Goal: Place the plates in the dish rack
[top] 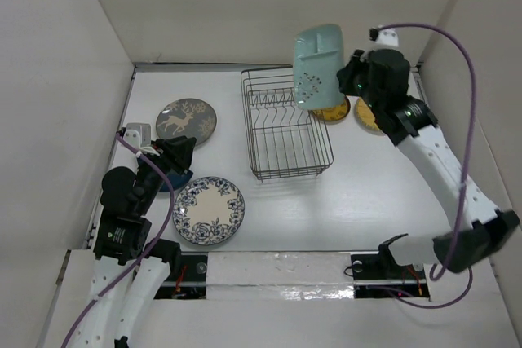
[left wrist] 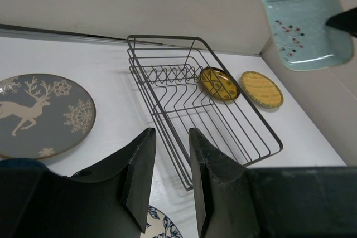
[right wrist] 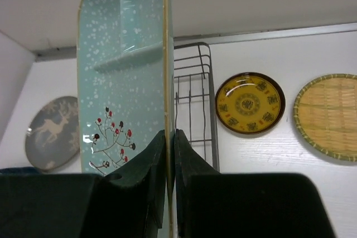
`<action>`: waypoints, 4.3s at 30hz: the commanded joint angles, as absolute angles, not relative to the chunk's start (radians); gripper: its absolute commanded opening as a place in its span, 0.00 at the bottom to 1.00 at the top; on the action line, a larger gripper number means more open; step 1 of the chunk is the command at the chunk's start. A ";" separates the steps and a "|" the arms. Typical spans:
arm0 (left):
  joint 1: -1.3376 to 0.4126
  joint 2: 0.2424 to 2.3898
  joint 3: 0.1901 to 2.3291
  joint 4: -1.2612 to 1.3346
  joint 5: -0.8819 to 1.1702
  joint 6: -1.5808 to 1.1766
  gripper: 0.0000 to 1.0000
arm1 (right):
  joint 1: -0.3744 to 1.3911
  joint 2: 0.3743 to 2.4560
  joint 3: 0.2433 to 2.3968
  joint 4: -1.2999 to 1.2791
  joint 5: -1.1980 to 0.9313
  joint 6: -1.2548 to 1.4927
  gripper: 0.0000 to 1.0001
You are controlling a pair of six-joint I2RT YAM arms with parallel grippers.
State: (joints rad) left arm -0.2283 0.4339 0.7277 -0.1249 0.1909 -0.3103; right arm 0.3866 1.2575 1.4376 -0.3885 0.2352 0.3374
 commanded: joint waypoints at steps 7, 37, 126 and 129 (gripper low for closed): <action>-0.245 0.426 0.752 -0.095 0.187 -0.298 0.28 | 0.446 1.653 1.903 -0.557 0.638 0.114 0.00; -0.245 0.448 0.752 -0.095 0.187 -0.298 0.30 | 0.571 2.060 2.108 -0.653 0.851 -0.075 0.00; -0.245 0.462 0.746 -0.092 0.190 -0.298 0.32 | 0.395 1.562 1.248 0.056 0.603 0.297 0.01; -0.245 0.462 0.746 -0.092 0.193 -0.298 0.32 | 0.243 1.467 1.047 0.179 0.437 0.486 0.00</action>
State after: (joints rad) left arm -0.2409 0.4561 0.7277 -0.1253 0.1867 -0.3099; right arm 0.3550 1.4986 1.1950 0.0097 0.6056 0.2604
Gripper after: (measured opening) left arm 0.316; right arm 0.011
